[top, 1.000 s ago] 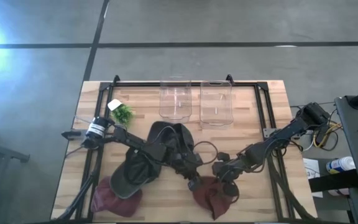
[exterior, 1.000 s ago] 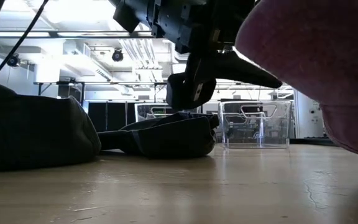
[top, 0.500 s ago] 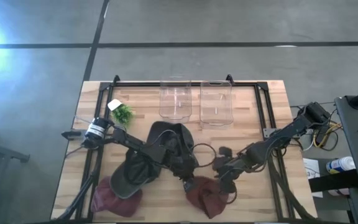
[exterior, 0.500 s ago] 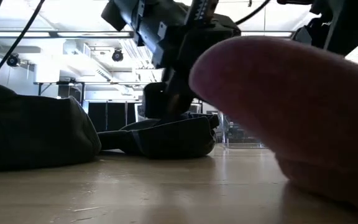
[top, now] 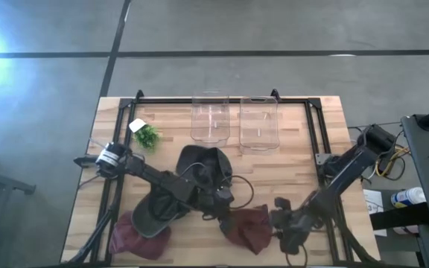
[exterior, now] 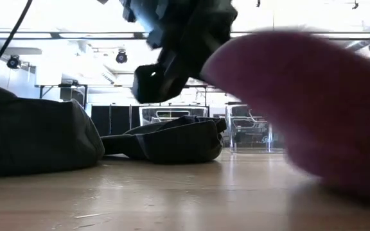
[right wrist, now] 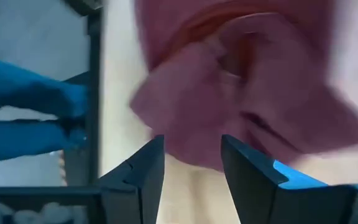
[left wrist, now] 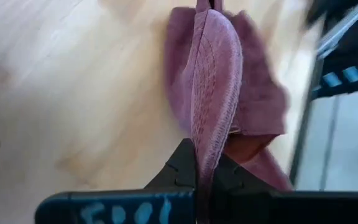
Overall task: Pick & Place hat
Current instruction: Put the right red cap into the right transparent bin
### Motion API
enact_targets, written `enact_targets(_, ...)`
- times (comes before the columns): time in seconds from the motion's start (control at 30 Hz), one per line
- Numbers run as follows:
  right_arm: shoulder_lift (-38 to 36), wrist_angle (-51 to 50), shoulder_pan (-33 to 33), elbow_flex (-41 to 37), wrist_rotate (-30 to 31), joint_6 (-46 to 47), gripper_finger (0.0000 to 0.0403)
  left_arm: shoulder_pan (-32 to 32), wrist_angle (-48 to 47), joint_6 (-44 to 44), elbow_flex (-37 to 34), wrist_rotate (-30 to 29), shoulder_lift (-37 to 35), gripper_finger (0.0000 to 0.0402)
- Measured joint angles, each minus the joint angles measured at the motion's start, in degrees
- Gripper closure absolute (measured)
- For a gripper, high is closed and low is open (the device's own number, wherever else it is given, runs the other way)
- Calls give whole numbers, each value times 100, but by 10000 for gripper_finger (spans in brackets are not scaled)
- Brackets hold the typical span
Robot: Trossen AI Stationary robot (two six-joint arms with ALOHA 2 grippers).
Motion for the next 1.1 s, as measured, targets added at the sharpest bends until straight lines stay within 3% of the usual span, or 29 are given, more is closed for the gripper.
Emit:
enact_targets(0.27,922,744,28,-10,19,82,271,-45,520,-437,51,-250,0,398)
enact_targets(0.43,1190,817,28,-3,396,295,280,-181,504,-498,281,-365,2,398)
enact_targets(0.77,1203,857,-11,-23,675,436,274,-334,483,-585,458,-721,2,398)
enact_targets(1.1,586,702,41,73,635,251,254,-355,481,-623,445,-997,-18,396)
